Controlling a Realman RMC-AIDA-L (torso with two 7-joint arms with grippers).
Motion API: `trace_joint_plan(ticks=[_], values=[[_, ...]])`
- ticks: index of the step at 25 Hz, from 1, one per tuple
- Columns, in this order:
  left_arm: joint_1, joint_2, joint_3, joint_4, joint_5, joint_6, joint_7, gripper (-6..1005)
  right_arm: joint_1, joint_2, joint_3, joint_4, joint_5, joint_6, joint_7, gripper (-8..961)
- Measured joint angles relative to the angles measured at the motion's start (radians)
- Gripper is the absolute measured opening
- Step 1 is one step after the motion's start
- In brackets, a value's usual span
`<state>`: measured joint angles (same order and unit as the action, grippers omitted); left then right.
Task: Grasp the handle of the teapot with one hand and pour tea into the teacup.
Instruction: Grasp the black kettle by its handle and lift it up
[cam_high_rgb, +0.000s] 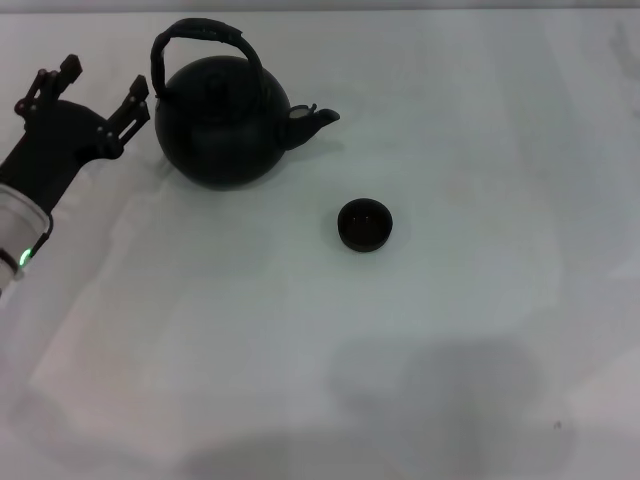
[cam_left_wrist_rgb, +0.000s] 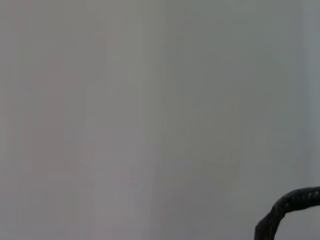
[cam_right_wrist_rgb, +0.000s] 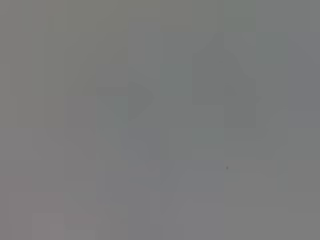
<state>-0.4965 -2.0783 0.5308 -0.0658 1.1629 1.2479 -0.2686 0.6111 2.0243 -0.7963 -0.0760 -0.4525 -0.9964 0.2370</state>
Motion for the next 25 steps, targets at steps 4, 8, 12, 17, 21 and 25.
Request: trace_joint_plan(ticks=[4, 8, 12, 17, 21, 25], values=[[-0.020, -0.003, 0.001, 0.000, 0.000, -0.025, 0.001, 830, 0.004, 0.000, -0.001, 0.002, 0.001, 0.001, 0.001, 863], [-0.039, -0.003, 0.001, -0.001, 0.010, -0.045, 0.002, 830, 0.008, 0.001, -0.002, 0.001, 0.001, 0.003, 0.002, 863], [-0.052, -0.003, 0.001, 0.000, 0.011, -0.074, 0.003, 830, 0.010, 0.001, 0.003, -0.002, 0.002, 0.005, 0.002, 863], [-0.067, -0.004, 0.001, 0.000, 0.012, -0.100, 0.004, 830, 0.010, 0.001, 0.005, -0.002, 0.002, 0.005, 0.003, 863], [-0.084, -0.004, 0.000, 0.000, 0.012, -0.117, 0.006, 830, 0.012, 0.001, 0.005, -0.002, 0.002, 0.005, 0.003, 863], [-0.100, -0.005, 0.000, -0.001, 0.012, -0.139, 0.006, 831, 0.012, 0.000, 0.005, -0.002, 0.002, 0.006, 0.003, 863]])
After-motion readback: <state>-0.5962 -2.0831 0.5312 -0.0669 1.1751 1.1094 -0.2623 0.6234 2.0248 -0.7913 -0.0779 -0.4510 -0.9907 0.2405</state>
